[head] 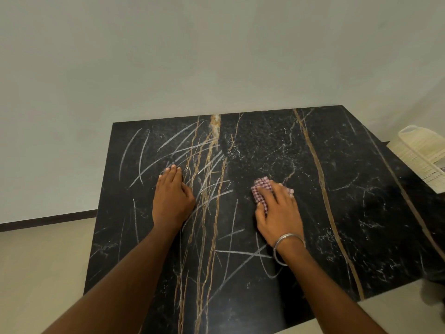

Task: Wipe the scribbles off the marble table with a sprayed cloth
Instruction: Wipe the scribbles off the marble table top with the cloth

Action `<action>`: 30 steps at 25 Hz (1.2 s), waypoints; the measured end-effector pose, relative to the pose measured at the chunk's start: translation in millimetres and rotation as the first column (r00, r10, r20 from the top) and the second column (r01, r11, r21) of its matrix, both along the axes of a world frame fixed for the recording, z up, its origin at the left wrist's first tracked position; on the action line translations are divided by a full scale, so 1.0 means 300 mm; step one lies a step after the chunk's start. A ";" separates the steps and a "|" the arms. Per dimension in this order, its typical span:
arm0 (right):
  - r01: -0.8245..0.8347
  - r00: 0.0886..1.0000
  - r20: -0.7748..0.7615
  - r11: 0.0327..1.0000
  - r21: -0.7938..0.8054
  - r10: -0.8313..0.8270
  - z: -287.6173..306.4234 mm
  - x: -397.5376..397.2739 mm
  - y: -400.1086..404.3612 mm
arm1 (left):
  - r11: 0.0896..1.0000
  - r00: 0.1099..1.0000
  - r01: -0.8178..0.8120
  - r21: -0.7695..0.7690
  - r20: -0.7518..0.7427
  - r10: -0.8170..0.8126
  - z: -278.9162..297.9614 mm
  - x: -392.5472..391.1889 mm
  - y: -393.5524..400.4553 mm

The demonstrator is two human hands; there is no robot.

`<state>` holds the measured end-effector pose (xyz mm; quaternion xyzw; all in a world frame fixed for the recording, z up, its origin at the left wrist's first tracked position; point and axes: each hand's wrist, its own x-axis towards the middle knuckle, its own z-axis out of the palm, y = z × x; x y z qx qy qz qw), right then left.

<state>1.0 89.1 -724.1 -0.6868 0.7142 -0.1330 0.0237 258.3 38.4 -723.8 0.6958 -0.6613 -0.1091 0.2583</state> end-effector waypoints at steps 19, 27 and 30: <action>0.061 0.997 -0.047 0.998 0.012 -0.060 0.009 -0.112 0.075 | 0.999 0.999 0.032 -0.025 0.040 -0.031 -0.014 0.005 -0.007; 0.096 0.995 -0.021 0.995 0.023 -0.095 0.025 0.077 0.168 | 0.999 0.998 0.040 -0.032 0.055 -0.039 -0.020 0.010 -0.013; -0.011 1.000 0.024 0.999 0.035 0.011 0.017 0.147 0.216 | 0.998 0.997 0.048 -0.026 0.057 -0.047 -0.019 0.011 -0.006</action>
